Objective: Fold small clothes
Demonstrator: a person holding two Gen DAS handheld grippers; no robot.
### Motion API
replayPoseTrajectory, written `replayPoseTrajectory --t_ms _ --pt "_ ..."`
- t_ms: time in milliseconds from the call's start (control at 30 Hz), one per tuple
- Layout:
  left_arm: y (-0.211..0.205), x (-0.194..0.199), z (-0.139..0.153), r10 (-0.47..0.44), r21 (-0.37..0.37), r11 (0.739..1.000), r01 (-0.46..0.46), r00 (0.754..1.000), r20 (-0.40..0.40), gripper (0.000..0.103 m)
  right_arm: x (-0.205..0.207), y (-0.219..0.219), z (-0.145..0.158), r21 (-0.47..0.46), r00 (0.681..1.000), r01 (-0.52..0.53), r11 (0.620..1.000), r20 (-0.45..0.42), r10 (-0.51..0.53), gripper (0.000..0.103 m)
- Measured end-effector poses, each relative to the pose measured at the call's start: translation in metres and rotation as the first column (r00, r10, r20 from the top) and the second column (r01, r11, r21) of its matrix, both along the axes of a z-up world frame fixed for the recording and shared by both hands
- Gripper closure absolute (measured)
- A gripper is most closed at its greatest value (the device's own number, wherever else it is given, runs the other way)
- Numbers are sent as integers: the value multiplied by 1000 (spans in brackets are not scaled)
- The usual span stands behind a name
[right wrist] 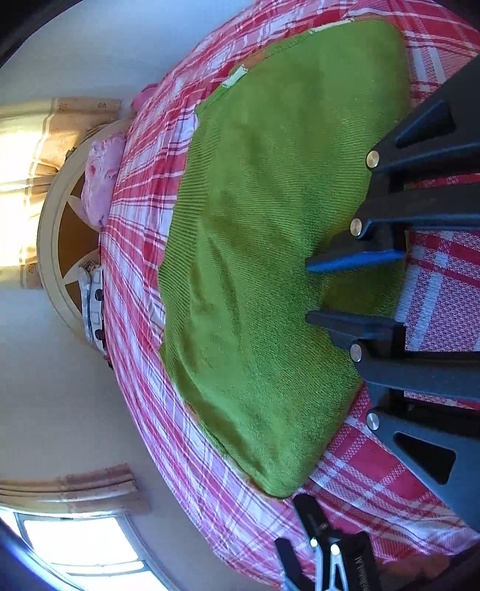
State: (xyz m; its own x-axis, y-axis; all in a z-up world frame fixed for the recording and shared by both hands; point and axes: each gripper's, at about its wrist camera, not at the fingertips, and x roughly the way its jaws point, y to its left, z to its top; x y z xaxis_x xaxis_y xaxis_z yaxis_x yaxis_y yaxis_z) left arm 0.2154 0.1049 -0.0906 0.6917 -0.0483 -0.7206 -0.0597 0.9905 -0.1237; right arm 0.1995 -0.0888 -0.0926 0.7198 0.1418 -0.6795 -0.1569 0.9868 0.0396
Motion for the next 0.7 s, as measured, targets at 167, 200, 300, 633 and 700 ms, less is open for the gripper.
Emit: replayPoseTrajectory --t_ms 167,200,300,633,700 --pt "-11 -18 -3 -7 -231 973 14 999 31 0 -2 -4 0 41 1000 -6 999 2 6 79" --pt "-11 -15 -5 1 -253 968 5 1000 25 0 -2 -4 0 39 1000 -6 999 2 6 78" --pt "-6 -1 -18 77 -352 933 -78 997 -17 0 -2 -5 0 37 1000 -9 999 5 9 77" --pt "6 37 -19 266 -468 853 -230 964 11 7 -3 -6 0 63 1000 -16 998 5 15 76" --pt "16 36 -24 297 -500 828 -255 955 4 21 -2 -7 0 72 1000 -16 997 2 16 76"
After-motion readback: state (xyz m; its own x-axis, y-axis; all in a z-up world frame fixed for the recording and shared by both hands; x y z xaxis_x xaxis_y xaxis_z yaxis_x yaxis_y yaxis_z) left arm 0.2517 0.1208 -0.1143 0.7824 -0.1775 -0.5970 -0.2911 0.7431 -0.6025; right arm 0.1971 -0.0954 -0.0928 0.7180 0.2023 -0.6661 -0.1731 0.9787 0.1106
